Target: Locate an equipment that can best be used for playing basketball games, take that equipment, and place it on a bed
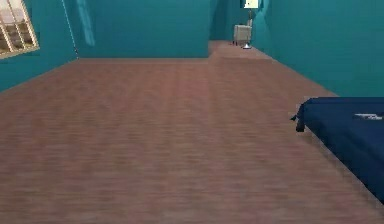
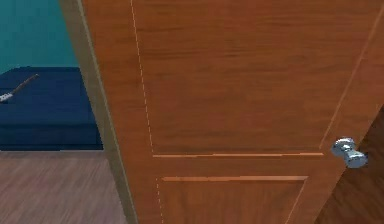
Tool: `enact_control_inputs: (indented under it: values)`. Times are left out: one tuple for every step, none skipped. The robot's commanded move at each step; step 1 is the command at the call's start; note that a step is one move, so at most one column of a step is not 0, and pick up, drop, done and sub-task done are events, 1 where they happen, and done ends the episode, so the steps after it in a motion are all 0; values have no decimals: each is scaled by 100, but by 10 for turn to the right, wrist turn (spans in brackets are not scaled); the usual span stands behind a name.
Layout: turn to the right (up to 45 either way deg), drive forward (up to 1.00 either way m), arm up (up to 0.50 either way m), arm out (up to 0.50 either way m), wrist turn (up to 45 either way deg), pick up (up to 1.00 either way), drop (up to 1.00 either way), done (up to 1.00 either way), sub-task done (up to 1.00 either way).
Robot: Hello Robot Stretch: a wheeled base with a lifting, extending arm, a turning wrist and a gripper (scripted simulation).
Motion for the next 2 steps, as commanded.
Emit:
enact_control_inputs:
  values:
    - [0, 50, 0, 0, 0, 0, 0, 0, 0]
    - [90, 0, 0, 0, 0, 0, 0, 0, 0]
